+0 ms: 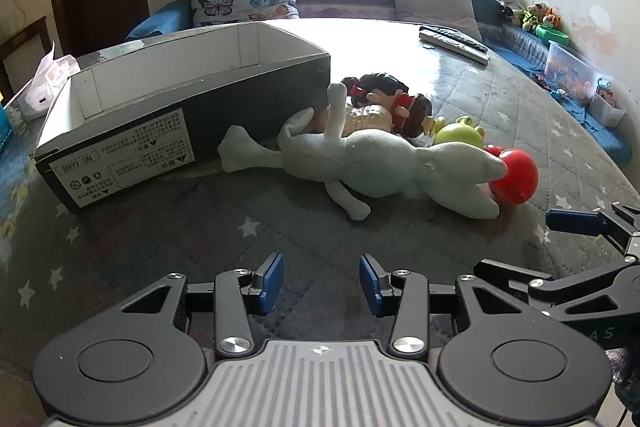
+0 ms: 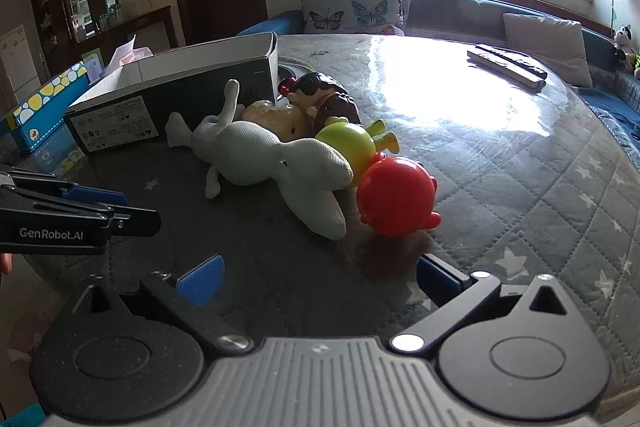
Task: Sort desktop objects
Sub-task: 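Move the left gripper toward the white plush rabbit's leg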
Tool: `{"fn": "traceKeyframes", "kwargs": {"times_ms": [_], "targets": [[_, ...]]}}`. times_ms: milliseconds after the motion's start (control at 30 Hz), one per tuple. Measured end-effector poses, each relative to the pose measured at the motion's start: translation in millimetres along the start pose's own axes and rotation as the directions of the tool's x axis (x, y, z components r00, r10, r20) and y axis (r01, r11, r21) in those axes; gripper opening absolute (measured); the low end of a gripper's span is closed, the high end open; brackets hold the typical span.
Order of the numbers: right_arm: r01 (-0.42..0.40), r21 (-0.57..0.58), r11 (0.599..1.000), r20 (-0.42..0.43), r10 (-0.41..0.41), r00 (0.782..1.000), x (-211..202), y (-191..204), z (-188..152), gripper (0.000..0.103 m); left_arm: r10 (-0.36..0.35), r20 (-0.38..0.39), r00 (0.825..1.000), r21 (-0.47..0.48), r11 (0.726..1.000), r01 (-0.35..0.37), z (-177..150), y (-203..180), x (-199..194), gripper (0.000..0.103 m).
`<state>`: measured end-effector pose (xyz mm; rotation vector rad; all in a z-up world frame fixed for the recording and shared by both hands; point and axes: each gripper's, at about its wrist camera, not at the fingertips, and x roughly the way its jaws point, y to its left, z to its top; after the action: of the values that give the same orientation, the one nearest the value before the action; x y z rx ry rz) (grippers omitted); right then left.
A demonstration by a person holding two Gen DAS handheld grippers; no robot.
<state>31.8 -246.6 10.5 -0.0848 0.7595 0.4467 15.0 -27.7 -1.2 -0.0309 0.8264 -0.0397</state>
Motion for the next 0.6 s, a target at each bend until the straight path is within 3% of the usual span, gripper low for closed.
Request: {"fn": "traceKeyframes", "kwargs": {"times_ms": [600], "targets": [[-0.005,0.001,1.0,-0.019,0.005,1.0,4.6,-0.3,2.6,0.103,-0.017,-0.033,0.999,0.016,1.0,0.018,5.8,-7.5,10.2,0.045]]}}
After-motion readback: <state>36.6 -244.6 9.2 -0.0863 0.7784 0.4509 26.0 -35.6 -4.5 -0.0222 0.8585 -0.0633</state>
